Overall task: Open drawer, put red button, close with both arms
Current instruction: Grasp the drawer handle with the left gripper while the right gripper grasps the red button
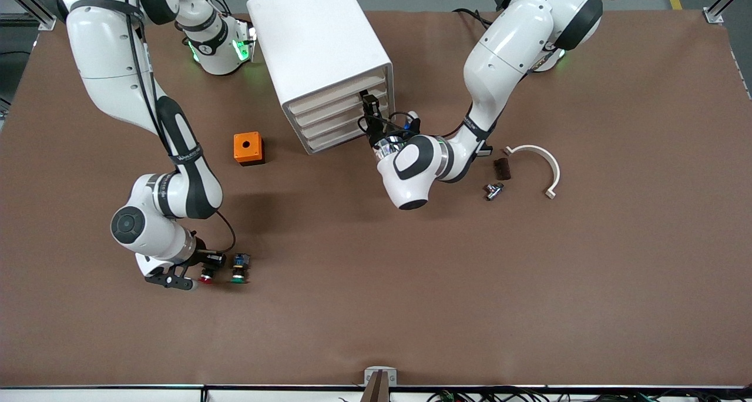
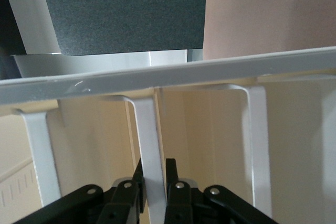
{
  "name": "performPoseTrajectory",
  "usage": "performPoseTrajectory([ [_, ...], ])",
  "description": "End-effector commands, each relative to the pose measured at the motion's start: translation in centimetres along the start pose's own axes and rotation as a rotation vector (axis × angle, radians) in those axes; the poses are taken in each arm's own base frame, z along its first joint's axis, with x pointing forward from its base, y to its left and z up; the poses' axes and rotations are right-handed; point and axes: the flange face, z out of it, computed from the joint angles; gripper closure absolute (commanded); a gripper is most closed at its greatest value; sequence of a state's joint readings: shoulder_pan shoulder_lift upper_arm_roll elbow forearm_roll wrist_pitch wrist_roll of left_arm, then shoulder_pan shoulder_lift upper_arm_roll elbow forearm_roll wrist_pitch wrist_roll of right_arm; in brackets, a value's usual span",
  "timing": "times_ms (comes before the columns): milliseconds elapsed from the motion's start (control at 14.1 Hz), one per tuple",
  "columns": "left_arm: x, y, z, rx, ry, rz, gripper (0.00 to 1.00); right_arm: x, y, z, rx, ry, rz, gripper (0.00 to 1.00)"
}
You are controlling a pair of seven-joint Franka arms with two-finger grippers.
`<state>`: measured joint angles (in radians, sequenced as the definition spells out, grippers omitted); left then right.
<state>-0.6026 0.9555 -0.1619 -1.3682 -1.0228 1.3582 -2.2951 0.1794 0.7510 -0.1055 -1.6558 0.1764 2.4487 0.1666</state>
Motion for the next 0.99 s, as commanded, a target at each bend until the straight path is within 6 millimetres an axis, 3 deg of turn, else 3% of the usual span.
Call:
performPoseTrajectory([
  [0, -0.2, -0.3, 0.4, 0.033, -0.006, -0.054, 0.89, 0.0, -0.4, -0.8, 0.009, -0.016, 0.011, 1.0],
  [142, -0.3, -0.3, 0.5, 0.034, -0.006, -0.059, 0.92, 0.4, -0.8, -3.5, 0.012, -0.072, 0.015, 1.0],
  [425, 0.0, 0.0, -0.4, 0.035, -0.02, -0.059, 0.91, -0.9, -2.9, -11.9, 0.011, -0.146, 0.2, 1.0],
  [708, 1.1, 0.9, -3.1, 0.056, -0.087, -0.064, 0.9, -5.2, -7.9, -20.2, 0.003, -0.186, 0.369, 1.0],
  [920, 2.2, 1.1, -6.1, 0.075, -0.156, -0.063, 0.88, -9.9, -13.3, -24.2, -0.023, -0.211, 0.49, 1.0],
])
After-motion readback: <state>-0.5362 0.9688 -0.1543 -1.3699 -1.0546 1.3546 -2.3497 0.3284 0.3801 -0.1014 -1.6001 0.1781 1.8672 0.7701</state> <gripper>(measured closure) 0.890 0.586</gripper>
